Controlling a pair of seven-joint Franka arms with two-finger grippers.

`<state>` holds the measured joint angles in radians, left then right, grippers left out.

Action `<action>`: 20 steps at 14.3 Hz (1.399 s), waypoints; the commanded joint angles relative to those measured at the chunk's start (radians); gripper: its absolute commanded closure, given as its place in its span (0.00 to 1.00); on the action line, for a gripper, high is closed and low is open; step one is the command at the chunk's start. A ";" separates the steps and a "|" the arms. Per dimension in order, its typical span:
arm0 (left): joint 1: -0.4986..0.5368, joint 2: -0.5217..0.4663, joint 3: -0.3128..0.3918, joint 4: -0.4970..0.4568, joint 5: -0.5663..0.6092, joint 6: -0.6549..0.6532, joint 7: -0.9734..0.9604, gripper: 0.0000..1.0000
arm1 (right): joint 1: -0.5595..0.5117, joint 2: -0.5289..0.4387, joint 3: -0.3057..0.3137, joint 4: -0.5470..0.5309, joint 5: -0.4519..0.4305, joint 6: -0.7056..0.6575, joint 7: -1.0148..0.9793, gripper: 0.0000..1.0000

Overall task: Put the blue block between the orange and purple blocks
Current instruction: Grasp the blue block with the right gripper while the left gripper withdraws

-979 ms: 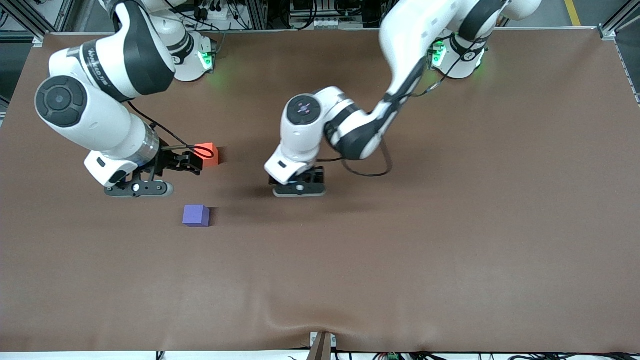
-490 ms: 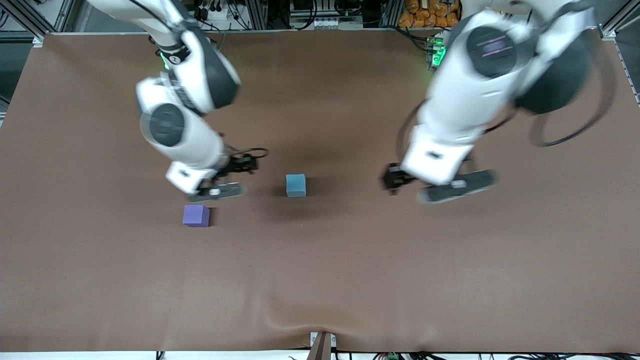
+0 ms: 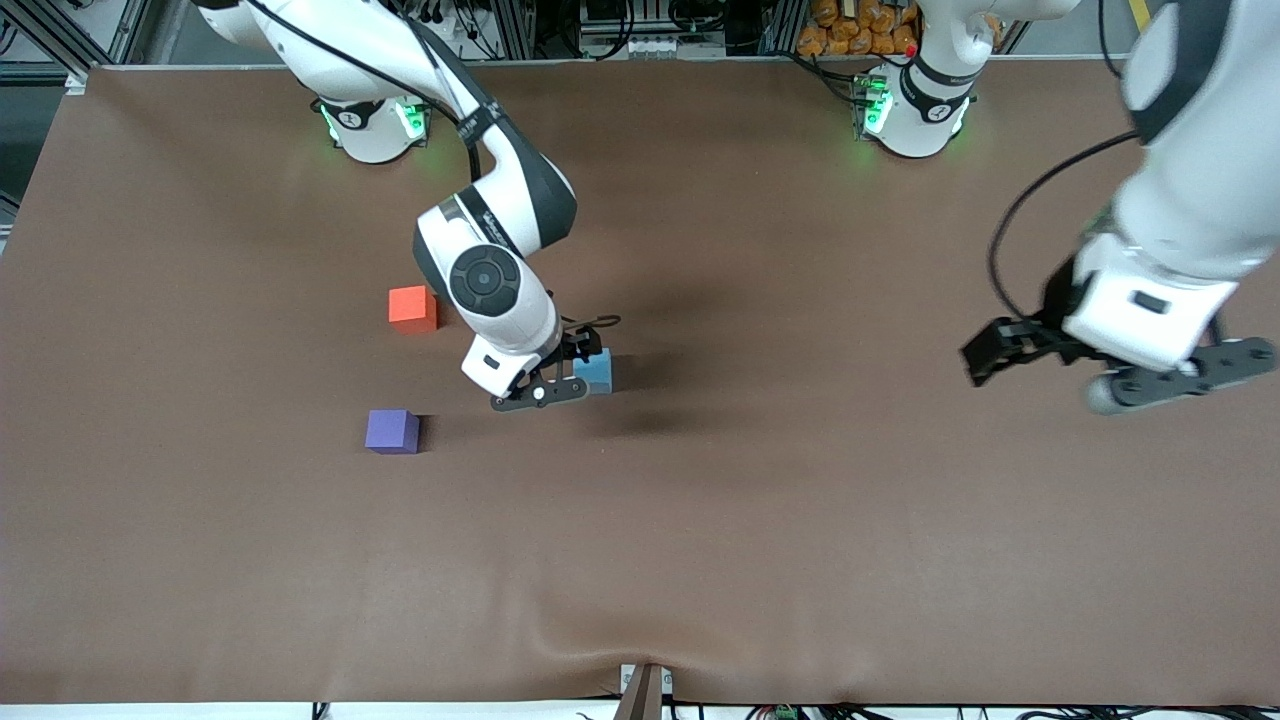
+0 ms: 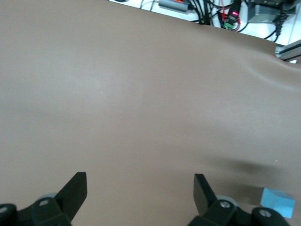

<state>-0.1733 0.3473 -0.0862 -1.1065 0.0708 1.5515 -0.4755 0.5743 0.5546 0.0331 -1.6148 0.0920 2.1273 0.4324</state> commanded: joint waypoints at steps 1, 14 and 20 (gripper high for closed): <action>0.055 -0.076 -0.015 -0.073 0.004 -0.011 0.060 0.00 | 0.028 0.048 -0.010 0.016 -0.008 0.061 0.071 0.00; 0.256 -0.303 -0.014 -0.328 -0.092 0.002 0.350 0.00 | 0.091 0.156 -0.012 0.000 -0.061 0.169 0.221 0.00; 0.103 -0.373 0.138 -0.438 -0.082 0.032 0.350 0.00 | 0.090 0.153 -0.015 -0.004 -0.086 0.166 0.220 0.75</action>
<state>-0.0012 0.0200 -0.0267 -1.4827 -0.0031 1.5569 -0.1400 0.6566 0.7127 0.0281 -1.6161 0.0314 2.2880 0.6271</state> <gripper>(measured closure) 0.000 0.291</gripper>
